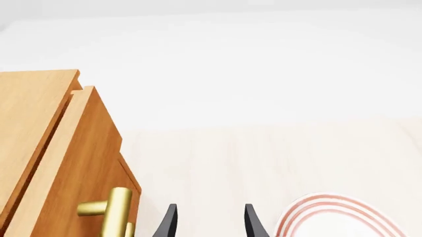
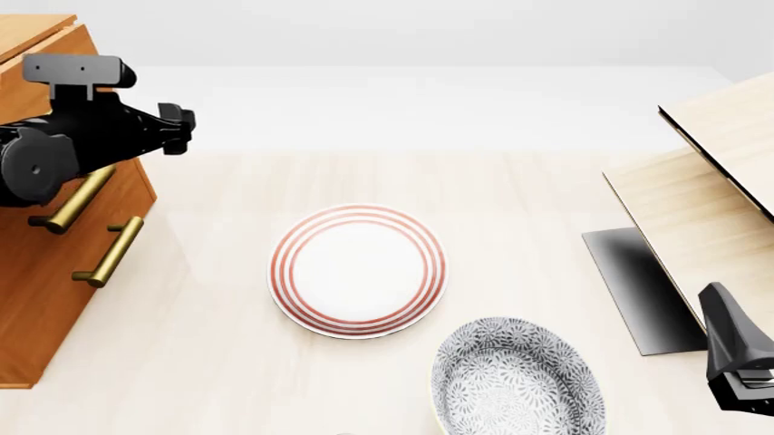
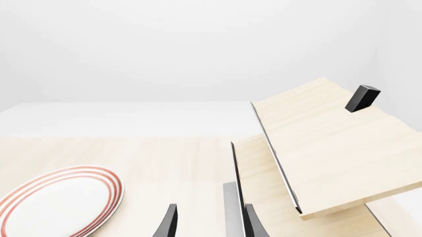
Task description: Close the top drawer of the cabinet.
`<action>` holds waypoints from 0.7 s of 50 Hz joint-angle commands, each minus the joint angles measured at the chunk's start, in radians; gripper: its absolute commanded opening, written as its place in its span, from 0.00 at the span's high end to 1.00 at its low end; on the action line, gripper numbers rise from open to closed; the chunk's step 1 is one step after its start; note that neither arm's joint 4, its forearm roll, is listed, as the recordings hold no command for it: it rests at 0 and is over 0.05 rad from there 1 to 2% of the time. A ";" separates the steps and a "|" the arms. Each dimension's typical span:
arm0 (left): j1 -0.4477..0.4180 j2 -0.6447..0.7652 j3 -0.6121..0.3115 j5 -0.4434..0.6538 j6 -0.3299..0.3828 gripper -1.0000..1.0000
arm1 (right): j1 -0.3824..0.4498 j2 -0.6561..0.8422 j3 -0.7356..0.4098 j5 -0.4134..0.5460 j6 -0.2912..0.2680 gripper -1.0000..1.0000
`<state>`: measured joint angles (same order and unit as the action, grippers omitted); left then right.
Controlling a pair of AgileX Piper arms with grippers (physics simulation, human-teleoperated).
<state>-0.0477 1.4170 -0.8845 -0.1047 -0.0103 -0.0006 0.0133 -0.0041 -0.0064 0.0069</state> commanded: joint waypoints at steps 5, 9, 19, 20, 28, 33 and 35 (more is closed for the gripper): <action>0.101 -0.069 0.026 0.027 0.018 0.00 | 0.000 0.002 0.000 -0.002 0.000 0.00; 0.128 -0.087 0.032 0.034 0.025 0.00 | 0.000 0.002 0.000 -0.002 0.000 0.00; 0.191 -0.127 0.041 0.054 0.043 0.00 | 0.000 0.002 0.000 -0.002 0.001 0.00; 0.193 -0.127 0.043 0.052 0.043 0.00 | 0.000 0.002 0.000 -0.002 0.001 0.00; 0.193 -0.123 0.050 0.042 0.043 0.00 | 0.000 0.001 0.000 -0.001 0.000 0.00; 0.186 -0.120 0.051 0.038 0.042 0.00 | 0.000 0.001 0.000 -0.002 0.000 0.00; 0.183 -0.120 0.051 0.038 0.042 0.00 | 0.000 0.001 0.000 -0.002 0.000 0.00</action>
<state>0.0220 1.3538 -0.8440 -0.0672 0.0302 -0.0007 0.0149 -0.0041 -0.0079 0.0071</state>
